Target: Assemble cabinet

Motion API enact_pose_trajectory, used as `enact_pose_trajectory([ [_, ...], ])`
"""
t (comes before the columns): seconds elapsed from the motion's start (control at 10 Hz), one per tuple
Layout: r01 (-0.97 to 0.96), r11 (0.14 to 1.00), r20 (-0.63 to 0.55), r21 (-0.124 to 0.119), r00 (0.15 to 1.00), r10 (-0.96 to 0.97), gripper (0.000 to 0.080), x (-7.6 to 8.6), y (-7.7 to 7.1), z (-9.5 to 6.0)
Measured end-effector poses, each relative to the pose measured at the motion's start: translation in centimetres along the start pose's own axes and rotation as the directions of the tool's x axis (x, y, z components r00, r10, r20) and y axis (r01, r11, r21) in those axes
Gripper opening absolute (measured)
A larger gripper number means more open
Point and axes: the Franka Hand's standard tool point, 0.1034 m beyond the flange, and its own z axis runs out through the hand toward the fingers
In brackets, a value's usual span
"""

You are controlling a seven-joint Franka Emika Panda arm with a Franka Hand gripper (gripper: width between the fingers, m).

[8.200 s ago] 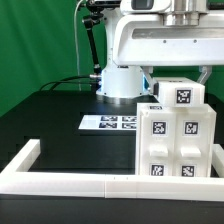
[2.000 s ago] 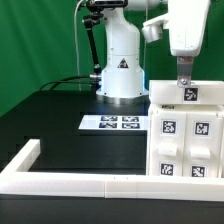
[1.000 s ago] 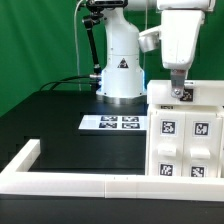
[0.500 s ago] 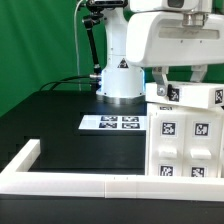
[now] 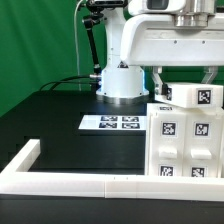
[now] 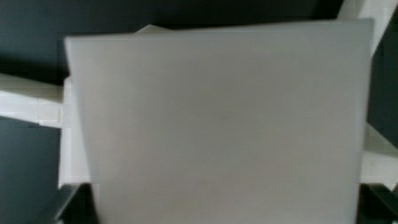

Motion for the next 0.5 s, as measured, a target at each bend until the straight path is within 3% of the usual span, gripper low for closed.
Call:
enact_pose_trajectory([
  [0.3, -0.178, 0.984, 0.0, 0.003, 0.984, 0.178, 0.0564, 0.0, -0.2, 0.0],
  [0.5, -0.459, 0.888, -0.027, 0.027, 0.888, 0.459, 0.0564, -0.22, -0.67, -0.04],
])
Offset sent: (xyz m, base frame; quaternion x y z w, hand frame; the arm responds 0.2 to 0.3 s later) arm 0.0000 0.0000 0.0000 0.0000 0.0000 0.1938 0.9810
